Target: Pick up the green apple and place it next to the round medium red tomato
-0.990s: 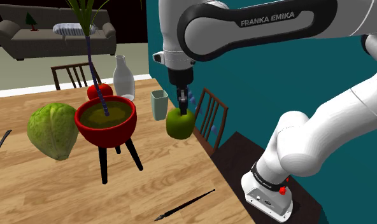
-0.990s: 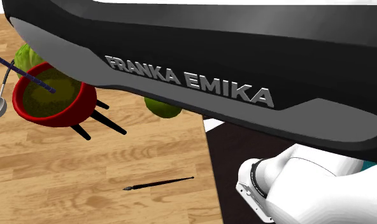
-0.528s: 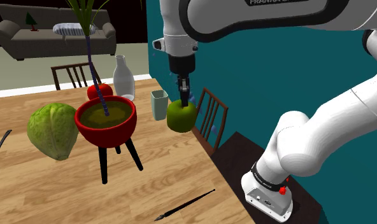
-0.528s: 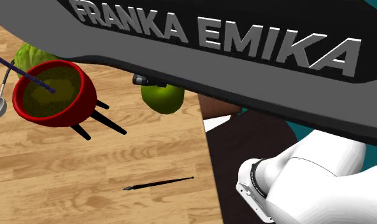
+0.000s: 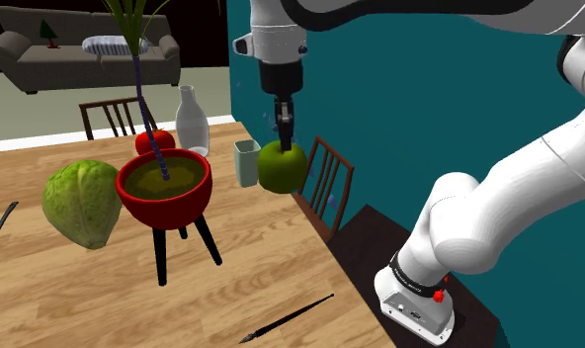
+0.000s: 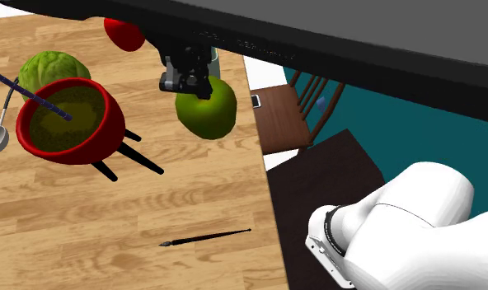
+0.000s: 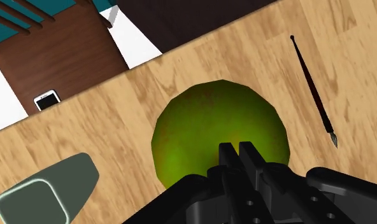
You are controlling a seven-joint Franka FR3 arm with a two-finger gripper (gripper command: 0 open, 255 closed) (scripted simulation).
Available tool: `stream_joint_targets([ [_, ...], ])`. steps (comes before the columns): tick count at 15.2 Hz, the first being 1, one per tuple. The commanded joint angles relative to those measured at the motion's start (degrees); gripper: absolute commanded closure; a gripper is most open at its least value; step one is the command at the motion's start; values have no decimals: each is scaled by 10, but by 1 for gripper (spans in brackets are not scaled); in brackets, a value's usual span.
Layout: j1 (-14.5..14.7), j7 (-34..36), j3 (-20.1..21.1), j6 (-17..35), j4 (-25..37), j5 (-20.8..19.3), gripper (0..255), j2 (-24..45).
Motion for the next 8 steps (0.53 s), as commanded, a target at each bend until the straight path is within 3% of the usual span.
stream_joint_targets([
  [1,-5,-5,-3,0,34,-7,255,34],
  [8,-18,-17,-9,-8,197,-33,255,191],
])
